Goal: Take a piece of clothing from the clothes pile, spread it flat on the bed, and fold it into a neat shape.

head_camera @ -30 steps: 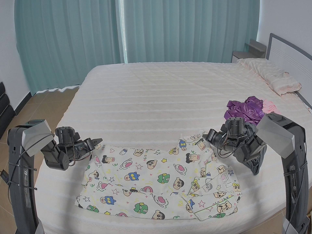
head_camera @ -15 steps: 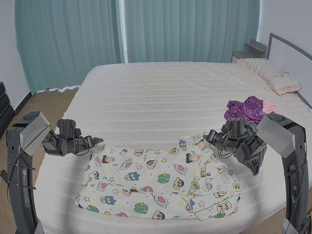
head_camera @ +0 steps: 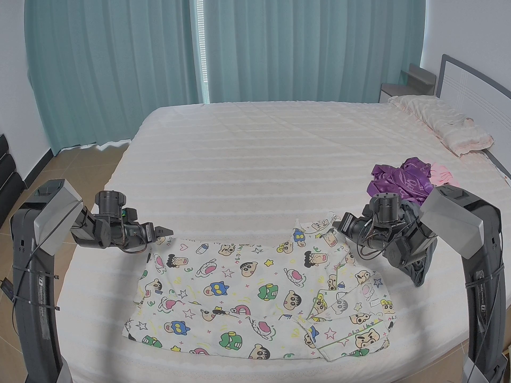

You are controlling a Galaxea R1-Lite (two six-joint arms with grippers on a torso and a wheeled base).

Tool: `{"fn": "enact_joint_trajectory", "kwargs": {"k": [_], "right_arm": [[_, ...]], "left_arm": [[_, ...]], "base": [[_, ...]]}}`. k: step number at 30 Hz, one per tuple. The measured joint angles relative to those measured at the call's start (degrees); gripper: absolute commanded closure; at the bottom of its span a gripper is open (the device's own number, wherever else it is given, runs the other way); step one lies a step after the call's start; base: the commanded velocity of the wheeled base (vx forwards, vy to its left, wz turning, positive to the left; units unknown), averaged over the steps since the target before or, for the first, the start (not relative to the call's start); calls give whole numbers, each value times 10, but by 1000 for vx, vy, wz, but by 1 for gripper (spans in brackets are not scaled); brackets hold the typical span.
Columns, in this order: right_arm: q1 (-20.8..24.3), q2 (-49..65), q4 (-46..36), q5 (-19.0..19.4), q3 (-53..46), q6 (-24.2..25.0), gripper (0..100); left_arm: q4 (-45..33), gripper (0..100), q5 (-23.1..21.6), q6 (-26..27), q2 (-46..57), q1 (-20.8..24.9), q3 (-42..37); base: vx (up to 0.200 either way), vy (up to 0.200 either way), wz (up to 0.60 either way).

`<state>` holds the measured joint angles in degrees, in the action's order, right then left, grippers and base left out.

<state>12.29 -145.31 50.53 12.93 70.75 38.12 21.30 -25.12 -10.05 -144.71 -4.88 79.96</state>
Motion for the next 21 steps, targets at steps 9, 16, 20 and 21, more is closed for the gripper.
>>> {"fn": "enact_joint_trajectory", "kwargs": {"k": [9,16,20,21], "right_arm": [[0,-1,-1,0,2,-1,100],[-2,-2,-2,0,1,-2,100],[-1,-1,0,0,1,-1,100],[-2,0,1,-1,0,0,100]], "left_arm": [[-1,100,-17,0,-15,13,14],[-2,100,-16,-1,-28,13,25],[-2,100,-14,-3,-31,6,25],[-2,100,-13,-4,-31,6,25]], "base": [[0,0,0],[0,0,0],[0,0,0],[0,0,0]]}}
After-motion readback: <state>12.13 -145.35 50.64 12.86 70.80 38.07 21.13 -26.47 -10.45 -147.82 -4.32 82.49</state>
